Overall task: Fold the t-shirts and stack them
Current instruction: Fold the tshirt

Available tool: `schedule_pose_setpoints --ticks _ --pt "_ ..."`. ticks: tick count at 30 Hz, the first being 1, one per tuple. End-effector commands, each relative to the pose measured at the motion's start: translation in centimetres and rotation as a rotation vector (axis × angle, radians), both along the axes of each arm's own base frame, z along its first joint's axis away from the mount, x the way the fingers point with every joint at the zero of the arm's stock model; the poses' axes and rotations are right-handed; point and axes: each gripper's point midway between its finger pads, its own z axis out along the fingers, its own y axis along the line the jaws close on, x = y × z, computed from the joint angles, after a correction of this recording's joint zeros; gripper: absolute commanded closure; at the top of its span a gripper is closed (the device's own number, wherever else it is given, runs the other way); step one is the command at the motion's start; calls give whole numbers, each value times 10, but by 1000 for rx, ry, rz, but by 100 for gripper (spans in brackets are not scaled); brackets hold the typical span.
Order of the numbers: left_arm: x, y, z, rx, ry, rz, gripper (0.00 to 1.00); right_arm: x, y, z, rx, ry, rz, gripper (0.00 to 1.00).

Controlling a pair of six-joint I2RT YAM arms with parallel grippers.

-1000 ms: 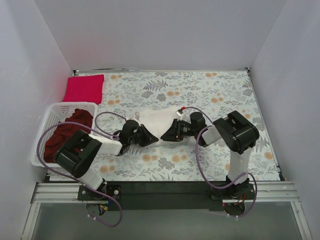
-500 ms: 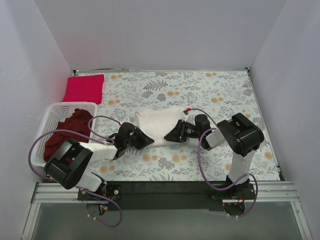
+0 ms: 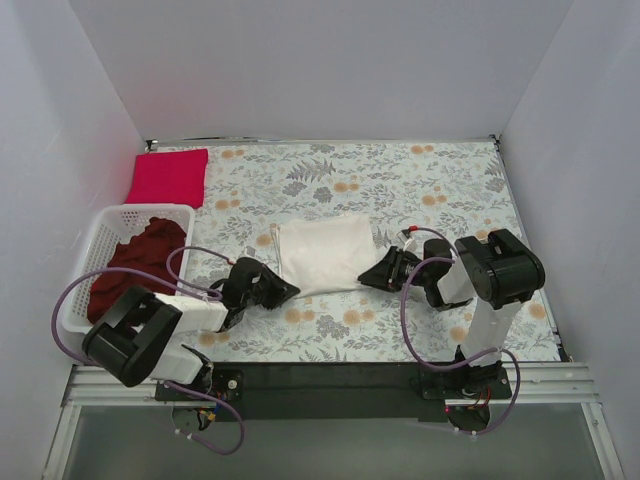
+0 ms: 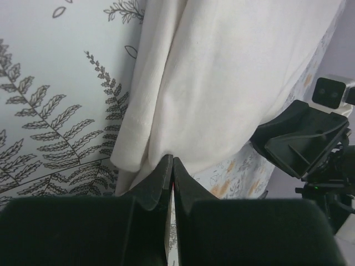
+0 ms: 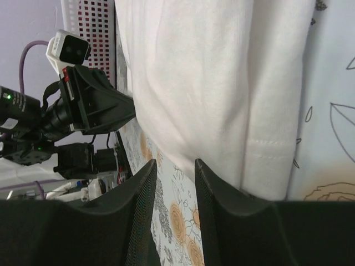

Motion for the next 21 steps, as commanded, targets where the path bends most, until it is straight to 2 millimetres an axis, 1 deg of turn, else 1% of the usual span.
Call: schedule_pose_setpoints --ticks 1,2,3,4,5,6,7,8,9,10,11,12,13,14,16,17,18,19,20,21 --pt "-6 10 -13 -28 46 60 100 -4 -13 -13 4 -26 -10 59" --pt "-4 10 -12 -32 41 66 100 -4 -14 -12 12 -26 -13 59" --pt "3 10 2 -51 -2 73 100 -4 -13 -9 24 -20 -16 60" --pt "6 11 8 -44 -23 73 100 -2 -13 -4 31 -31 -17 60" --pt "12 12 18 -50 -53 79 100 3 -12 7 44 -61 -20 60" --pt "22 16 33 -66 -97 101 100 6 -11 14 53 -76 -24 59" --pt "32 18 47 -69 -136 108 100 16 -8 25 65 -101 -27 59" --pt "39 21 56 -78 -163 120 100 22 -7 36 71 -121 -31 59" --pt "50 31 64 -83 -187 152 100 29 -7 44 77 -139 -41 59" --pt "62 31 80 -106 -232 155 100 37 -5 52 82 -156 -52 58" --pt "71 35 86 -100 -260 158 100 52 -2 67 91 -192 -59 58" --pt "84 43 92 -99 -281 179 100 60 -1 72 91 -199 -67 57" --pt "93 43 88 -91 -275 171 100 68 0 76 91 -212 -76 57" --pt "108 37 102 -99 -311 144 100 86 4 86 101 -235 -84 57" --pt "126 34 106 -108 -330 129 100 104 6 92 108 -248 -102 57" --pt "139 27 101 -117 -315 106 100 118 10 92 117 -242 -110 57" --pt "146 25 101 -127 -323 102 100 127 11 93 120 -244 -119 57" --pt "153 23 96 -131 -311 96 100 135 12 93 121 -245 -130 57" --pt "162 19 87 -130 -292 91 100 141 14 81 114 -218 -135 57" --pt "167 18 81 -126 -283 88 100 152 16 84 117 -234 -139 57"
